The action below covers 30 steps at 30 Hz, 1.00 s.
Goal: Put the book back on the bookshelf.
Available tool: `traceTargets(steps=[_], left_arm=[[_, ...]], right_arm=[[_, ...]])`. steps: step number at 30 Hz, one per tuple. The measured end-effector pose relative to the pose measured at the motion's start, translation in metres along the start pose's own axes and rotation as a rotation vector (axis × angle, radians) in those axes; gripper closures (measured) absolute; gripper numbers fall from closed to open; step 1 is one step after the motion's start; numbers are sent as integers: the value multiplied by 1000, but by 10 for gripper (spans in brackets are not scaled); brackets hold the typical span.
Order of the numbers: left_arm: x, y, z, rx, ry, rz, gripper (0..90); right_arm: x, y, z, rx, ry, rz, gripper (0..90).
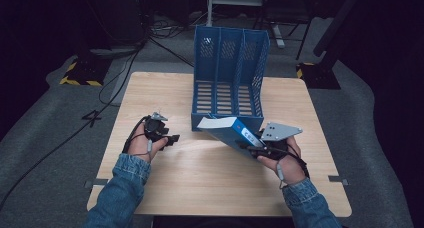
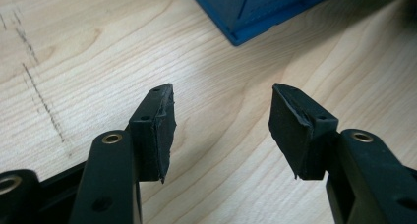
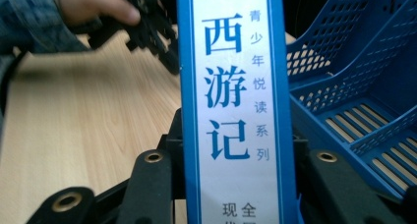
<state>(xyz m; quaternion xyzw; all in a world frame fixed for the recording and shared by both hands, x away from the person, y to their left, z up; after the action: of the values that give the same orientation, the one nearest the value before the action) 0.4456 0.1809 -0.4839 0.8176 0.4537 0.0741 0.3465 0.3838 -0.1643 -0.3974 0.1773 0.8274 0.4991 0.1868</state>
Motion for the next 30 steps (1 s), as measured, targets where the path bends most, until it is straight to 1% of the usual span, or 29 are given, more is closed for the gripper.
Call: traceTargets(steps=[1, 5, 9, 13, 14, 16, 18, 19, 20, 21, 22, 23, 24, 25, 27, 28, 30], left_arm=[[2, -1, 2, 7, 4, -3, 437], [8, -5, 7, 20, 31, 18, 430], [13, -8, 11, 21, 51, 34, 405], [19, -12, 14, 22, 53, 38, 385], [21, -13, 15, 23, 63, 37, 380], [24, -15, 16, 36, 81, 50, 373], [26, -16, 16, 38, 87, 52, 366], [28, -18, 17, 39, 88, 56, 361], [28, -18, 17, 39, 88, 56, 357], [30, -19, 17, 25, 89, 54, 356], [30, -19, 17, 25, 89, 54, 357], [33, -20, 16, 21, 97, 58, 356], [33, -20, 16, 21, 97, 58, 356], [36, -22, 15, 10, 107, 58, 356], [38, -22, 15, 2, 115, 57, 356], [39, -23, 15, -3, 111, 56, 355], [41, -23, 16, -16, 128, 71, 353]], right_arm=[[-2, 1, -3, -15, 4, 12, 621], [-8, 4, -15, -69, 19, 67, 621], [-14, 5, -24, -123, 35, 119, 621], [-19, 6, -32, -159, 47, 156, 621], [-19, 6, -33, -166, 49, 164, 621], [-21, 7, -36, -183, 53, 185, 622], [-21, 7, -37, -188, 50, 189, 622], [-21, 9, -38, -190, 58, 204, 622], [-21, 9, -38, -190, 58, 204, 622], [-21, 9, -38, -197, 64, 213, 622], [-21, 9, -38, -197, 64, 213, 622], [-21, 10, -38, -202, 66, 216, 622], [-21, 10, -38, -202, 66, 216, 622], [-22, 12, -38, -208, 63, 217, 622], [-22, 13, -39, -207, 58, 216, 622], [-22, 15, -39, -207, 54, 211, 622], [-23, 18, -41, -211, 49, 207, 622]])
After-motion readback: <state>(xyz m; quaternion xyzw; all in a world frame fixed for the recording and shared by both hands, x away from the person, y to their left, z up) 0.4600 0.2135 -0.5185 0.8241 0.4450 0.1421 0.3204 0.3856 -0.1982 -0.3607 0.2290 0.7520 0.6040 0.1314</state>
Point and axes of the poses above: each handheld gripper's, and its own axes: z roughly forward along the jaws, y roughly out of its top, x roughly to its left, the point moved 3 cm from there along z, roughly forward along the jaws, and after that the axes turned 2 degrees about -y, right-handed, at the moved point
